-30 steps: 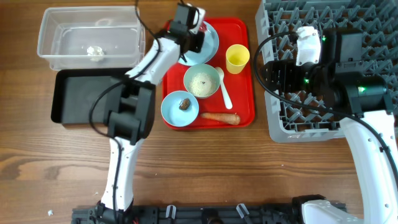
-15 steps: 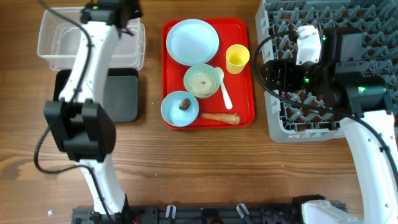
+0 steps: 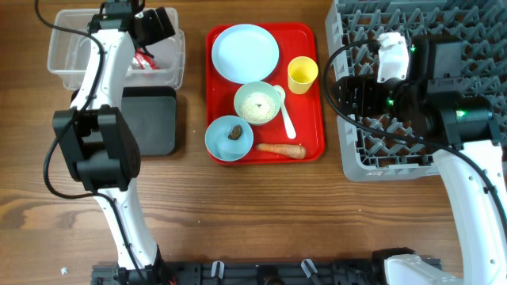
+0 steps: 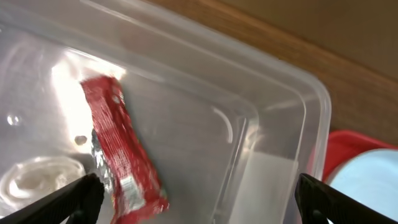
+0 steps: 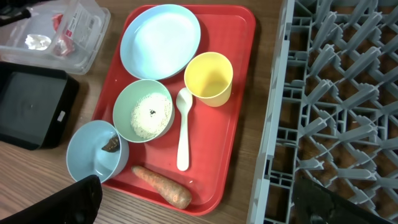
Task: Sort waste into correct bins and load items into the dishwasher rack
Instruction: 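Carry the red wrapper into the clear bin and open left gripper, then grasp the small light-blue bowl with brown food using left gripper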
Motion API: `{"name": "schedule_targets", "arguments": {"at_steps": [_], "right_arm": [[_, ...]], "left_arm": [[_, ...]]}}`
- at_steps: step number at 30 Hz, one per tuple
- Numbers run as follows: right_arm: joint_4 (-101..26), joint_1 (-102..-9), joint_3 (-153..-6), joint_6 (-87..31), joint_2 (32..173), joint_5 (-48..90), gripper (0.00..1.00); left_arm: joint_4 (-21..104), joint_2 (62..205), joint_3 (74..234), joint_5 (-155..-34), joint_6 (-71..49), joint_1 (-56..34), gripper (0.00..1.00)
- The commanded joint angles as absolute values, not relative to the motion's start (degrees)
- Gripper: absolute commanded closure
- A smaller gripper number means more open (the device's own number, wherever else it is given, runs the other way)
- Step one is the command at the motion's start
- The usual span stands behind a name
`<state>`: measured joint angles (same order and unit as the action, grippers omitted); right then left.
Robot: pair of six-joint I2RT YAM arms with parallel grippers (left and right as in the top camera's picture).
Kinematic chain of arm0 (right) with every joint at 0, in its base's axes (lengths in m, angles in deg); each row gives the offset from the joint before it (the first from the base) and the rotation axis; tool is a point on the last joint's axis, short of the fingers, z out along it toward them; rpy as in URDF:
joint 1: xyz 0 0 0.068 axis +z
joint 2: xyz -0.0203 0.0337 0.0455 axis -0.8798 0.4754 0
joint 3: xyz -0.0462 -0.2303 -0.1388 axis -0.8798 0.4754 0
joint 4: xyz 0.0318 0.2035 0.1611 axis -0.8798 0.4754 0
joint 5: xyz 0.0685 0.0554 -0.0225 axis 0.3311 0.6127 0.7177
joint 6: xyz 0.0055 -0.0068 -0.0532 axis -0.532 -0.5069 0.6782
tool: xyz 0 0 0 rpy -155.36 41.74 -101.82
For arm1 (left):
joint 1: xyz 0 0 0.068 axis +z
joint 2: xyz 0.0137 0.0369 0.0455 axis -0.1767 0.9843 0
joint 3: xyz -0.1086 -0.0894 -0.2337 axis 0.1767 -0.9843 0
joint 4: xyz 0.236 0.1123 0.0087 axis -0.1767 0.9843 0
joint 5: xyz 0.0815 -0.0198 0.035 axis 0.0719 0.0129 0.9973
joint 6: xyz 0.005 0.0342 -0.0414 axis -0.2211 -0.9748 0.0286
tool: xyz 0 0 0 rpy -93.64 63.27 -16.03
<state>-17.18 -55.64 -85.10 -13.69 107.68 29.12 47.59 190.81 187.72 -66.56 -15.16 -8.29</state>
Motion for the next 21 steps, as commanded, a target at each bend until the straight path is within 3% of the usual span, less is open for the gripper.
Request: {"name": "schedule_targets", "arguments": {"at_steps": [1,12,21], "right_arm": [[-17.4,-55.2,-86.4,-14.2,108.1,28.6,0.0],[-18.4,-55.2,-86.4,-14.3,108.1,28.6,0.0],[-20.1,-55.2,-86.4,-14.1,108.1,28.6,0.0]], "left_arm": [[50.7,183.4,187.6,-72.1,-16.0,-9.1,0.0],[71.5,174.5,187.6,-75.5,-24.1,-20.5,0.0],[89.2,174.9,187.3,-74.9,-22.8,-31.3,0.26]]}}
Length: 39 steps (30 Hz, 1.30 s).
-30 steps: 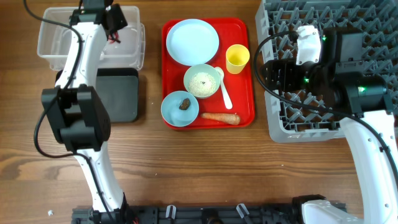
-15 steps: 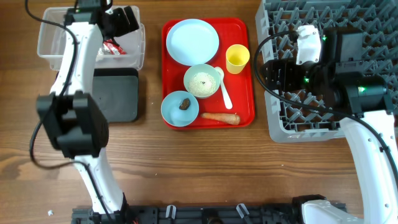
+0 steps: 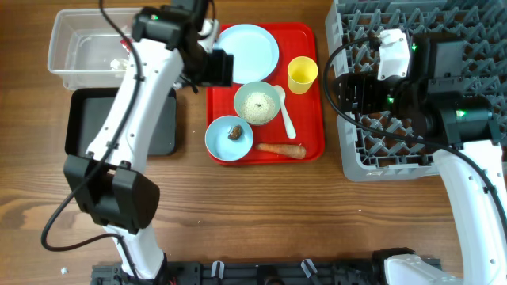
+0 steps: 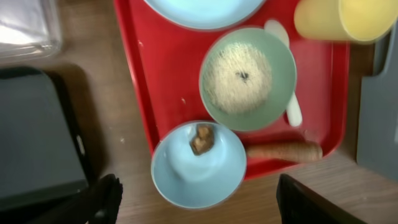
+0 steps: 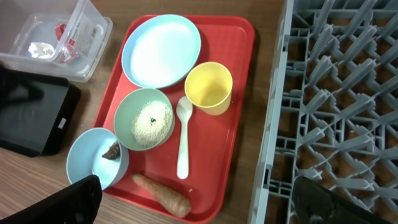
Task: Sort waste into correct bins and load items into the dishwasher rack
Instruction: 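Grasp the small light-blue bowl with brown food using left gripper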
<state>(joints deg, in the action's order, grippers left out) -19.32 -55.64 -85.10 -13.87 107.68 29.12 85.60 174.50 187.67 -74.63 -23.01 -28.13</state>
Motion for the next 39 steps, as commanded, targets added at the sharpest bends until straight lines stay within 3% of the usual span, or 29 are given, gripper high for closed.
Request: {"name": "schedule_targets", "arguments": {"at_steps": [1,9,18,31,33,37,39], "right_arm": [[-20.2,-55.2,-86.4,-14.1,108.1,28.6,0.0],[-19.7,-55.2,-86.4,-14.1,108.1,28.6,0.0],[-19.9,-55.2,-86.4,-14.2,108.1,28.6,0.0],[-19.9,-55.2,-86.4,-15.8,108.1,28.6,0.0],[-19.9,-55.2,-86.4,-15.8,108.1,28.6,0.0],[-19.9,-55.2,-86.4,-15.8,108.1,28.6,0.0],[-19.9,-55.2,-86.4,-15.8,108.1,28.6,0.0]], "left_arm": [[89.7,174.9,186.5,-74.8,-20.5,-32.5,0.25],[82.1,174.9,172.7,-71.4,-9.0,-39.5,0.25],[69.4,174.9,160.2,-71.0,-8.9,-45.6,0.49],[58.7,174.9,151.6,-66.3,-8.9,-46.0,0.68],[58.1,174.9,151.7,-66.3,-8.8,-46.0,0.73],[58.1,174.9,151.7,-66.3,-8.9,-46.0,0.94],[58.3,174.9,151.7,-66.3,-8.8,-46.0,0.96]]}}
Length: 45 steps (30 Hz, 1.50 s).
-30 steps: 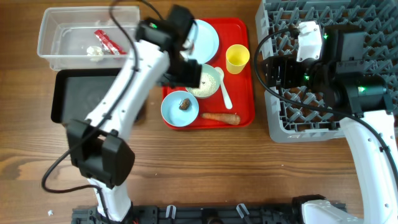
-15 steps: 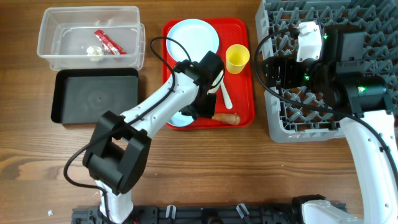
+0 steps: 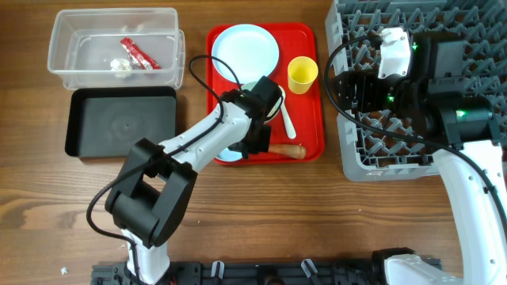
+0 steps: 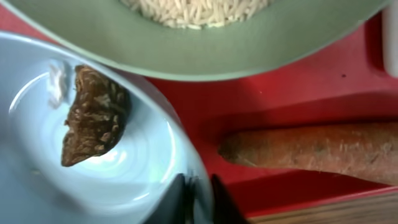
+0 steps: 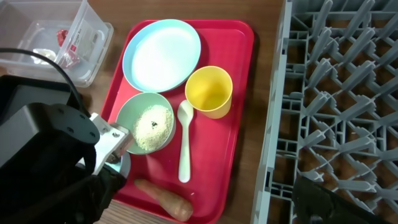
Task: Sort waste into correct bins and load items into the dishwasher rack
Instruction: 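Grasp the small light-blue bowl with brown food using left gripper, then tilt the blue bowl over the black tray to dump the food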
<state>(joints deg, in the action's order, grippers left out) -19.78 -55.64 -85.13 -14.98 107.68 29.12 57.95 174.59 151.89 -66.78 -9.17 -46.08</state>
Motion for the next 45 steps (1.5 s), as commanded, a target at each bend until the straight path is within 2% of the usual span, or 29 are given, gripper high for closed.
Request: {"name": "schedule_targets", "arguments": {"at_steps": [1,16,21,27,34,39,45], "right_arm": [[-19.9,-55.2,-86.4,-15.8,108.1,28.6,0.0],[-19.8,-55.2,-86.4,-15.8,108.1,28.6,0.0],[-19.9,-55.2,-86.4,-15.8,108.1,28.6,0.0],[-19.9,-55.2,-86.4,-15.8,108.1,28.6,0.0],[-19.8,-55.2,-86.4,-15.8,108.1,28.6,0.0],[-19.9,-55.2,-86.3,-15.8,108.1,28.6,0.0],[-19.8,-55.2,-86.3,-15.8,108.1,28.6,0.0]], "left_arm": [[58.5,174.9,151.7,-66.3,-8.8,-46.0,0.96],[62.7,164.6,156.1,-66.5,-8.8,-44.0,0.96],[64.4,159.4,156.1,-69.4,-8.9,-38.7,0.96],[67.9,155.9,156.1,-73.0,-9.4,-26.7,0.96],[68.0,156.7,155.8,-91.0,-19.8,-8.2,0.96],[68.1,159.0,155.8,-109.8,-31.6,5.0,0.96],[68.8,163.4,155.7,-127.2,-41.9,15.4,0.96]]}}
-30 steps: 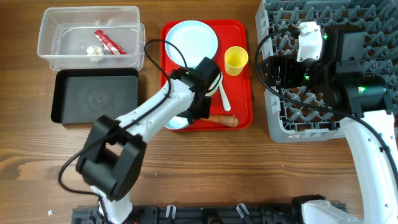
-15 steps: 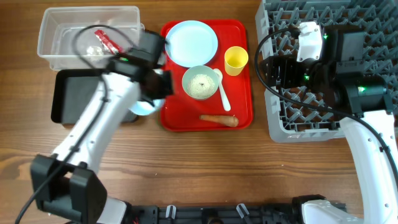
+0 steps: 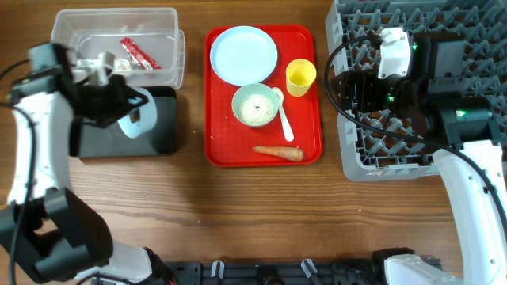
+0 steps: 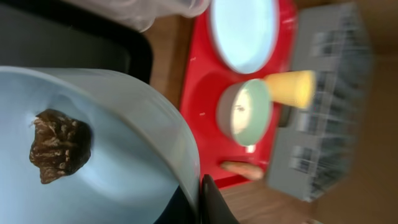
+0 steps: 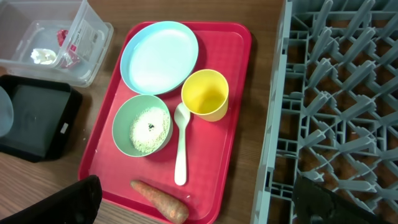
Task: Sort waste into correct bins and load items into the dishwasher rack
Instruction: 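Tilt the blue bowl over the black tray to dump the food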
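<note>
My left gripper point(image 4: 200, 194) is shut on the rim of a small blue bowl point(image 3: 131, 120), holding it tilted above the black tray point(image 3: 162, 133). A brown food lump point(image 4: 59, 154) still lies inside the bowl. On the red tray point(image 3: 307, 127) sit a blue plate point(image 3: 243, 54), a green bowl of rice point(image 3: 253, 104), a yellow cup point(image 3: 300, 77), a white spoon point(image 3: 283, 115) and a carrot point(image 3: 278, 152). My right gripper point(image 3: 348, 91) hangs open at the left edge of the grey dishwasher rack point(image 3: 475, 24), holding nothing.
A clear plastic bin point(image 3: 115, 13) at the back left holds a red wrapper point(image 3: 134, 52) and a crumpled white scrap point(image 3: 101, 62). The black tray lies just in front of it. The rack fills the right side of the table.
The blue bowl has left the red tray and now hangs tilted over the black tray in my left gripper. The right arm has not moved.
My left gripper was open over the clear bin, where the red wrapper lay. Then it was open above the red tray. Then it was shut on the blue bowl's rim on that tray, and now it holds the bowl over the black tray.
</note>
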Motion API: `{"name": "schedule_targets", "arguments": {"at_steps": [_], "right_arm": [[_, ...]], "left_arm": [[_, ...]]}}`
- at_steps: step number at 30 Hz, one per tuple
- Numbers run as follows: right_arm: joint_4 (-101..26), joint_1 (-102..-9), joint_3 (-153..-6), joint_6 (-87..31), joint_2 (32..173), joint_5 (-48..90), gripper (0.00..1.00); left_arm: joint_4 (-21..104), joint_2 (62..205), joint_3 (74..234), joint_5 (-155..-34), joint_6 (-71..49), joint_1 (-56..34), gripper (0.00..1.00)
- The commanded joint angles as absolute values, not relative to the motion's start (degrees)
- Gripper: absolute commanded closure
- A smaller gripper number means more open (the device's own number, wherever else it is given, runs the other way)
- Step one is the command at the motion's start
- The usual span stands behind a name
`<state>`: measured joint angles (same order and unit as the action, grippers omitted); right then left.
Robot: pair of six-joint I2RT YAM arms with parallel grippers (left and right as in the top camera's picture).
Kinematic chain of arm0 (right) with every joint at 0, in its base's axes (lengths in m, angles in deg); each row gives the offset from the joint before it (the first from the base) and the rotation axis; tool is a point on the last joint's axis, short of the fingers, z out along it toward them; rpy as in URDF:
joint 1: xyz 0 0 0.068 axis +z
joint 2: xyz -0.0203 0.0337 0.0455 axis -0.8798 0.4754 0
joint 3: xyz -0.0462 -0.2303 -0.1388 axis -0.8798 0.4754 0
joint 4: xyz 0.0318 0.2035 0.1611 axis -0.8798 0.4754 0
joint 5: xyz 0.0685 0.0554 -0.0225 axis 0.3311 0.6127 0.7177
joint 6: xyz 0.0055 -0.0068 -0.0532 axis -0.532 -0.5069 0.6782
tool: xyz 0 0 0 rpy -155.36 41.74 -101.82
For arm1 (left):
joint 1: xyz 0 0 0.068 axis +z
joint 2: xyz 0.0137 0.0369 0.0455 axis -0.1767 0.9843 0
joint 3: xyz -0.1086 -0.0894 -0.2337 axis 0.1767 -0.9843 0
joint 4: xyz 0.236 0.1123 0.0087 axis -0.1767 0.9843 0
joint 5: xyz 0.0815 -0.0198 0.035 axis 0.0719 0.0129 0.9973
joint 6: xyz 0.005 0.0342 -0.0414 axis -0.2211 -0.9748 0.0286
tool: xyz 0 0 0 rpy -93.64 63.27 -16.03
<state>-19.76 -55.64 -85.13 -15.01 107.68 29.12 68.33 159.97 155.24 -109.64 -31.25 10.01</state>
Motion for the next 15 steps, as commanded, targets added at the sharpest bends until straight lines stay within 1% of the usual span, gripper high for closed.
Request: {"name": "schedule_targets", "arguments": {"at_steps": [1,6,15], "right_arm": [[-19.8,-55.2,-86.3,-15.8,108.1,28.6,0.0],[-19.9,-55.2,-86.3,-15.7,108.1,28.6,0.0],[-19.9,-55.2,-86.3,-15.6,108.1,28.6,0.0]], "left_arm": [[68.8,164.4,155.7,-128.9,-42.4,16.8,0.96],[68.5,169.9,155.7,-136.6,-45.0,22.6,0.96],[68.3,177.3,155.7,-149.6,-45.1,28.0,0.96]]}}
